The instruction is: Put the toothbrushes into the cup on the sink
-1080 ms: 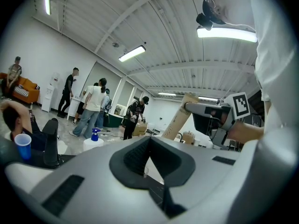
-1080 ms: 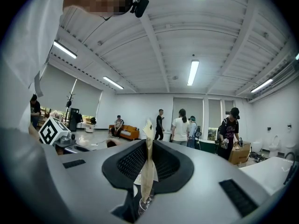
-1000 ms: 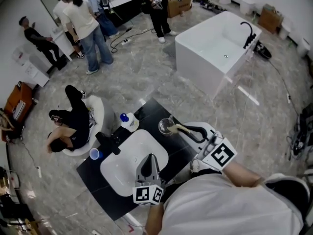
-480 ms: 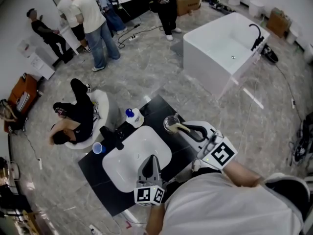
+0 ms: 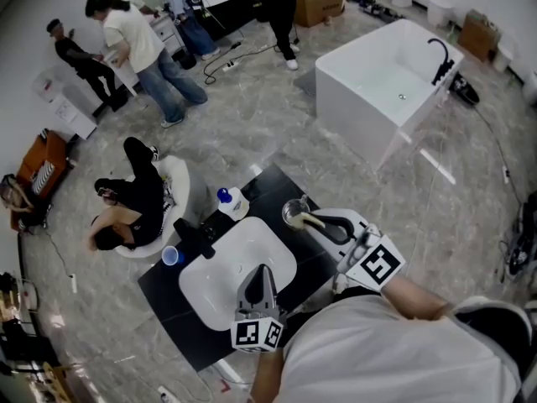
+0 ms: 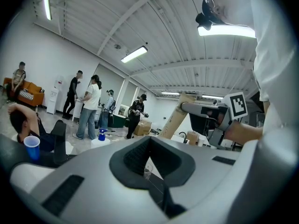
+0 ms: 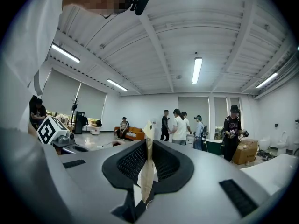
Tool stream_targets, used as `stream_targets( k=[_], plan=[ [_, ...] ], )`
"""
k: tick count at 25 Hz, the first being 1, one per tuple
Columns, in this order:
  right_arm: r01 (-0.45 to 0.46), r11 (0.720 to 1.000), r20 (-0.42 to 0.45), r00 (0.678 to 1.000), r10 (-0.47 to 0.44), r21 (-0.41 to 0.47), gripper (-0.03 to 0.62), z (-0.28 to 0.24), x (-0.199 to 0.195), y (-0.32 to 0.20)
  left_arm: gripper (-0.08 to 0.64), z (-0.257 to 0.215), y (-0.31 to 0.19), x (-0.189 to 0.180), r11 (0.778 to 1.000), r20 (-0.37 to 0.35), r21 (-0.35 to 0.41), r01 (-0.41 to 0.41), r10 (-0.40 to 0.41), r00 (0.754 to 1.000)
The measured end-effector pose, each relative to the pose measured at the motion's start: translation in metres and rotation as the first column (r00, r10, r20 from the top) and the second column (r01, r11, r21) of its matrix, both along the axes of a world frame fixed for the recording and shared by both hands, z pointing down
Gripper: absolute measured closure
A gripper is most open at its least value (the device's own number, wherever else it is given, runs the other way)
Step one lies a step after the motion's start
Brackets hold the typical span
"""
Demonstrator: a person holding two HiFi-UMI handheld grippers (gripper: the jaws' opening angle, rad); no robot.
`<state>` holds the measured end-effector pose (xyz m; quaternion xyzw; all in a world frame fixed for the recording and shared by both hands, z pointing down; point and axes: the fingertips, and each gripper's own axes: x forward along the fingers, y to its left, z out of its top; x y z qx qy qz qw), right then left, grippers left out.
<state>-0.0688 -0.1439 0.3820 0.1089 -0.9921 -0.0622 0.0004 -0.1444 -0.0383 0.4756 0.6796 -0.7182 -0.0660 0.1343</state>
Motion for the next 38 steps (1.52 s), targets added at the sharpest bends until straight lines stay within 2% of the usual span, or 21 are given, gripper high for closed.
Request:
stream_targets(
  k=[7,13,23,38],
  plan=[
    [-0.006,1.0,-0.011,1.0,0.005,-0.023,0.531,0.005,-0.001,-0.002,0.557,-0.002,0.003,0.0,1.0,0.003,-0.006,0.003,-0.003,1.0],
    [0.024,1.0,-0.023,0.999,-0.024,-0.005,0.531,0.0,-0.007,0.0,0.557,-0.002,-0.002,0.011,1.0,-0.006,-0.013,-0.028,0.028,1.0],
    [0.033,0.999,-0.055,0.998,-0.033,-0.002,0.531,0.005,-0.01,-0.005,0.557,0.003,-0.006,0.01,0.999,-0.036,-0.026,-0.024,0.023,0.999],
    [0.057,0.998,-0.106,0.993,-0.058,-0.006,0.531,0.037,-0.022,-0.025,0.557,0.014,0.003,0.001,0.997,-0.041,-0.053,0.052,-0.054,0.998]
  ],
)
